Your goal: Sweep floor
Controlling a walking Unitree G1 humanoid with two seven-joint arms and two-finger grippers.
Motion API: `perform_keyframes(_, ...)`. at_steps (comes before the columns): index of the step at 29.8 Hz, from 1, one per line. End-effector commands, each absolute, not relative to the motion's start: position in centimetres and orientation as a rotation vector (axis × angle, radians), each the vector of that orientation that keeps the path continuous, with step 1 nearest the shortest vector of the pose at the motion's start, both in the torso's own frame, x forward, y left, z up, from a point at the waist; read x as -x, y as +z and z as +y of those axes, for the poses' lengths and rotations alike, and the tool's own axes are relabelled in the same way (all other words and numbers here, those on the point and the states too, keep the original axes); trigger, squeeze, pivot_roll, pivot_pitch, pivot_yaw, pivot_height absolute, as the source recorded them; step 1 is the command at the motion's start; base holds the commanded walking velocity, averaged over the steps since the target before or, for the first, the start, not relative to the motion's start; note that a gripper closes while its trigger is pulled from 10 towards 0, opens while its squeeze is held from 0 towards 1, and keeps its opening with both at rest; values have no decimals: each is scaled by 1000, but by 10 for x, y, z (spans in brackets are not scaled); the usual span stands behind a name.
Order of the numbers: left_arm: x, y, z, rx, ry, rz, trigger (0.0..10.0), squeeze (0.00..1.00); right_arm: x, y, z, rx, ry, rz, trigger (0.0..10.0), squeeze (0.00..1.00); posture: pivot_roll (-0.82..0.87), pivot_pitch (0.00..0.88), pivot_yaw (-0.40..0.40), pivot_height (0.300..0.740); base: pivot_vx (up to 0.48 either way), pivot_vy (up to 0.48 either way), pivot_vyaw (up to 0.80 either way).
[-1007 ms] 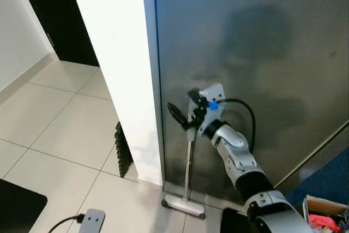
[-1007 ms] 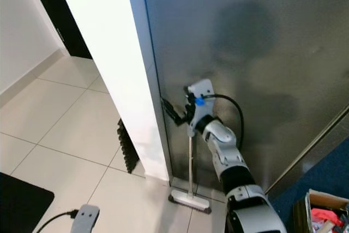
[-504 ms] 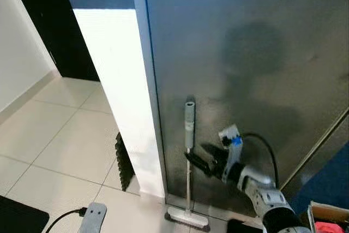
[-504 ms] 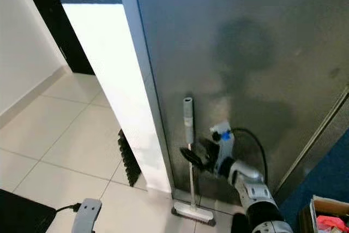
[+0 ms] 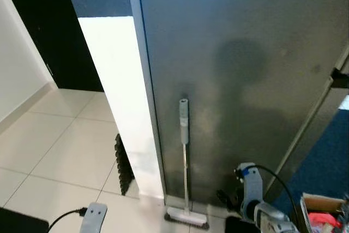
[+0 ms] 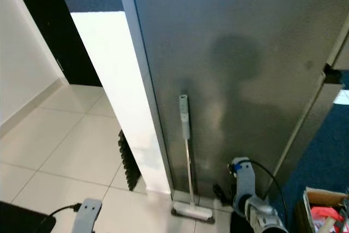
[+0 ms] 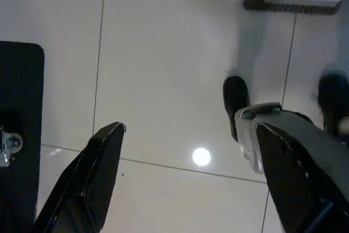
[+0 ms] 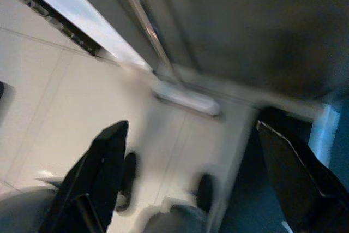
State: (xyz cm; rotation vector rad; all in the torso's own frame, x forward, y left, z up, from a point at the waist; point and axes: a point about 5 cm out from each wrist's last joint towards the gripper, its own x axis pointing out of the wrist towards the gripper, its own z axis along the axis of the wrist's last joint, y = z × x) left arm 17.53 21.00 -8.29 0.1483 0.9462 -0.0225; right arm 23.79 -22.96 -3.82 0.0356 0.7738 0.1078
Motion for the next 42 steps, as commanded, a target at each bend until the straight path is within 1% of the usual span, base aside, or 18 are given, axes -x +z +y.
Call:
perform_keyframes(1, -166, -87, 211, -160, -28, 988, 10000, 0, -232, -43, -234, -6, 54, 817, 10000, 0, -77, 0, 61, 740, -292, 0, -431)
perform_keyframes(7, -165, -88, 210, -156, -29, 990, 10000, 0, -219, -53, -234, 28, 18, 869, 10000, 0, -74, 0, 58, 740, -266, 0, -710)
perform_keyframes(14, -164, -89, 208, -157, -33, 993, 10000, 0, -208, -60, -238, 58, -40, 919, 10000, 0, -76, 0, 60, 740, 0, 0, -800)
perform_keyframes(22, -166, -89, 202, -184, -57, 981, 10000, 0, -185, -71, -251, 108, -182, 999, 10000, 0, -85, 0, 61, 740, 0, 0, -800)
perform_keyframes(27, -167, -89, 201, -184, -60, 980, 10000, 0, -184, -71, -251, 111, -190, 1003, 10000, 0, -89, 0, 63, 740, 0, 0, -800)
perform_keyframes(30, -167, -89, 199, -191, -72, 984, 10000, 0, -183, -73, -247, 64, -185, 998, 10000, 0, -101, 0, 71, 740, 0, 0, -800)
perform_keyframes(42, -168, -90, 194, -181, -69, 996, 10000, 0, -178, -76, -242, 33, -169, 1007, 10000, 0, -99, 0, 70, 740, 0, 0, -800)
